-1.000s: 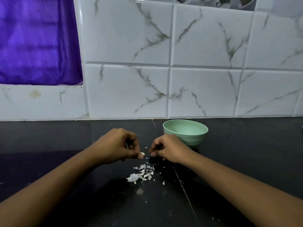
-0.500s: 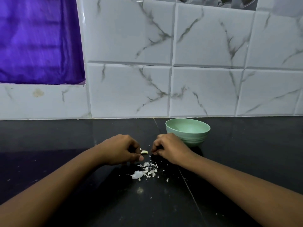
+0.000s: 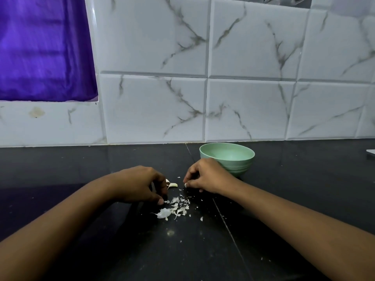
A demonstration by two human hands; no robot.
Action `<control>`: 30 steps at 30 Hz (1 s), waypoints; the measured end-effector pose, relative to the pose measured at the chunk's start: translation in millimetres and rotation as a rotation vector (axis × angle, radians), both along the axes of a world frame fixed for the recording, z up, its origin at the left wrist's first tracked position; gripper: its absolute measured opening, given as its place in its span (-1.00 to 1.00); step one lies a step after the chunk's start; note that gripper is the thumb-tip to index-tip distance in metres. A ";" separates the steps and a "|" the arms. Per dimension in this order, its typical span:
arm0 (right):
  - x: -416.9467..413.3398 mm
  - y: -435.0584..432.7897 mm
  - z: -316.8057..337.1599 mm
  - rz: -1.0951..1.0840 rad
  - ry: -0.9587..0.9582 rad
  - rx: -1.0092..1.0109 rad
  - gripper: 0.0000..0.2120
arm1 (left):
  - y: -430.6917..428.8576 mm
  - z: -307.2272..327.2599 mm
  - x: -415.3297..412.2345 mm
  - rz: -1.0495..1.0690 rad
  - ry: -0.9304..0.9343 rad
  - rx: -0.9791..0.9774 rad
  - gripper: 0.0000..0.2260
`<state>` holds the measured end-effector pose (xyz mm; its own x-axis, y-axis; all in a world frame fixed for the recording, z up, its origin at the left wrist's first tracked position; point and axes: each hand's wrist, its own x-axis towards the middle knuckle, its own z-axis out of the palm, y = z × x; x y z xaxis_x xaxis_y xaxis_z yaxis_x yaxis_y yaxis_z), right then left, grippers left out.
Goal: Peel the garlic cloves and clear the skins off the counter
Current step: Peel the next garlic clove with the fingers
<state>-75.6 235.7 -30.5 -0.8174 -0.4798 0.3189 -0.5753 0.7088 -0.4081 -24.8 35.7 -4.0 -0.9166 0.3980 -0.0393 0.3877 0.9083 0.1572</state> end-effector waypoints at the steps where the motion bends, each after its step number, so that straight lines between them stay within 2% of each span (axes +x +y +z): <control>1: 0.7 -0.7 0.6 0.006 0.035 0.035 -0.93 | 0.3 0.2 0.4 -0.002 -0.007 -0.012 -0.83; 8: 4.8 -7.3 -4.6 0.032 0.299 0.254 -0.86 | 0.5 -0.6 -0.9 -0.011 -0.016 -0.050 -0.76; 11: 4.8 -9.2 -6.5 0.072 0.338 0.296 -0.86 | -1.1 -1.4 -2.0 -0.011 -0.008 -0.046 -0.76; 14: 2.2 -8.3 -8.6 0.079 0.341 0.255 -0.86 | -2.9 -1.7 -2.5 0.003 0.028 -0.013 -0.77; 16: 0.6 -6.3 -9.0 0.031 0.220 0.066 -0.88 | -3.4 -1.2 -4.2 0.021 0.107 0.049 -0.77; 19: 5.6 -3.2 -5.5 0.036 -0.236 -0.429 -0.93 | -4.1 -1.1 -6.9 0.059 0.234 0.264 -0.72; 21: 10.9 -3.7 -2.8 0.108 -0.482 -0.680 -0.91 | -2.2 -2.4 -6.9 0.059 0.270 0.439 -0.73; 26: 19.7 -5.1 9.8 0.197 -0.637 -0.949 -0.90 | 8.8 -11.1 -3.5 0.078 0.287 0.823 -0.84; 30: 23.3 -5.4 13.5 0.245 -0.695 -1.014 -0.90 | 17.5 -14.7 -0.5 0.050 0.308 1.011 -0.85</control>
